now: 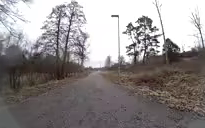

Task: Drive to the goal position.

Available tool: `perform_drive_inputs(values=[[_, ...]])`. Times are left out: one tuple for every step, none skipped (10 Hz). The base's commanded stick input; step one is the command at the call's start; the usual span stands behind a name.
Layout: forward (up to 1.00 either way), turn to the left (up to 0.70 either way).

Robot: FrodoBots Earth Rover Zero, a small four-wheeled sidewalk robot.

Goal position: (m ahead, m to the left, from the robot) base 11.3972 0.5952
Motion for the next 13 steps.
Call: perform_drive_inputs(values=[[1.00,0.40],[1.00,0.40],[1.00,0.30],[1.00,0.09],[1.00,0.00],[1.00,0.00],[1.00,0.00],[1.00,0.00],[1.00,0.00],[1.00,0.00],[1.00,0.00],[1.00,0.00],[1.00,0.00]])
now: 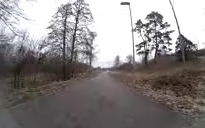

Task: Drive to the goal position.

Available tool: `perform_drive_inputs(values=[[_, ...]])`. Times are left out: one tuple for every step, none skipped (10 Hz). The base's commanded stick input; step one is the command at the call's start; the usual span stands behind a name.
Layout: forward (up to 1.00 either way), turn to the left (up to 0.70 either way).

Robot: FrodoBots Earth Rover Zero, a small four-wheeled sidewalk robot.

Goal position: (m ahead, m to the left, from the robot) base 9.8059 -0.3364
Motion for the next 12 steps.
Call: perform_drive_inputs(values=[[1.00,0.00],[1.00,0.00],[1.00,0.00],[1.00,0.00],[1.00,0.00],[1.00,0.00],[1.00,0.24],[1.00,0.40],[1.00,0.40],[1.00,0.40],[1.00,0.01],[1.00,0.00]])
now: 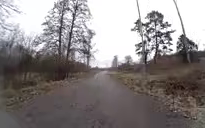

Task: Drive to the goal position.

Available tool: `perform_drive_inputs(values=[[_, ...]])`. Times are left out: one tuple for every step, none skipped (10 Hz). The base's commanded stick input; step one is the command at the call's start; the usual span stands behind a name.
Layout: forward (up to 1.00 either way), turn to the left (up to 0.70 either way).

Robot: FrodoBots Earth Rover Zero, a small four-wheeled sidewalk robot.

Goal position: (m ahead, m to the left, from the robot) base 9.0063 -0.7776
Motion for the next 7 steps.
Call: perform_drive_inputs(values=[[1.00,0.00],[1.00,0.00],[1.00,0.00],[1.00,0.00],[1.00,0.00],[1.00,0.00],[1.00,0.00]])
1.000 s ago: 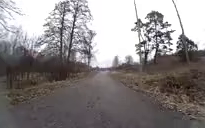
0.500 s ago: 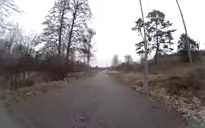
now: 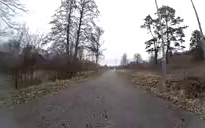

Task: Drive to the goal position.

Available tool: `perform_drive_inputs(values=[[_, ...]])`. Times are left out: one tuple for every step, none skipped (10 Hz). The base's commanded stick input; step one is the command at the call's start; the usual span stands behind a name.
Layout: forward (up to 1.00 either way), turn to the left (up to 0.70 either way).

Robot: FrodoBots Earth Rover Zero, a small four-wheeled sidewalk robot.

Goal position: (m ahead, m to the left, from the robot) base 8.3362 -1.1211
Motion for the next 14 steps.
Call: perform_drive_inputs(values=[[1.00,0.00],[1.00,0.00],[1.00,0.00],[1.00,0.00],[1.00,0.00],[1.00,0.00],[1.00,0.00],[1.00,0.00],[1.00,0.00],[1.00,0.00],[1.00,0.00],[1.00,0.00],[1.00,0.00],[1.00,0.00]])
